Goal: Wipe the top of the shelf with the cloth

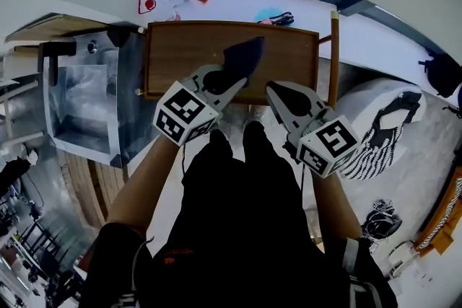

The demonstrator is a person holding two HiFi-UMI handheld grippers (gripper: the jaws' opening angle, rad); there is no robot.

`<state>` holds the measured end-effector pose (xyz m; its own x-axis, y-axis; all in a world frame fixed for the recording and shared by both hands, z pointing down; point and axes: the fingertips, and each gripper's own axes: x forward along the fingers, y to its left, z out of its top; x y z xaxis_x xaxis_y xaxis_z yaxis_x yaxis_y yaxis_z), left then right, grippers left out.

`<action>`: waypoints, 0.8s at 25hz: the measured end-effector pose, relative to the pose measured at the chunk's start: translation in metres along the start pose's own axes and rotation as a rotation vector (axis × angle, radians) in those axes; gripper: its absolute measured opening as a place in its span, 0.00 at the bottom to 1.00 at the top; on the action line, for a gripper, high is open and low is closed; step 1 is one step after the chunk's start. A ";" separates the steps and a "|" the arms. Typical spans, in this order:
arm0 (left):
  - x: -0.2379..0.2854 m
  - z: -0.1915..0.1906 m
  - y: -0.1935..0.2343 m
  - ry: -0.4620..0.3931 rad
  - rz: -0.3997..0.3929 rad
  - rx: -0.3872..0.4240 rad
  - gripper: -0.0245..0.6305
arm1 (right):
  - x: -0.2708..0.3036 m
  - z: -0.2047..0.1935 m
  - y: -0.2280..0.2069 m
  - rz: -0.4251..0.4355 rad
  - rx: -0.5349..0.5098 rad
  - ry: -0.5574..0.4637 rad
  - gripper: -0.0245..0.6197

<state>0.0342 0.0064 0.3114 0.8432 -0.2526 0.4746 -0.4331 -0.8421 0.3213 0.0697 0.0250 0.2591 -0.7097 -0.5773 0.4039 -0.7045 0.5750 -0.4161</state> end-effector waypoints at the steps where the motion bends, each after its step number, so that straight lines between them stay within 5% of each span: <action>1: -0.010 0.005 0.000 -0.011 0.006 0.009 0.12 | 0.002 0.006 0.005 0.005 -0.012 -0.007 0.05; 20: -0.159 0.033 0.018 -0.153 0.131 0.050 0.12 | 0.030 0.082 0.100 0.054 -0.218 -0.081 0.05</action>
<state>-0.0974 0.0162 0.2144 0.8208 -0.4279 0.3784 -0.5292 -0.8190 0.2219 -0.0212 0.0178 0.1622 -0.7494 -0.5820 0.3158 -0.6571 0.7125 -0.2461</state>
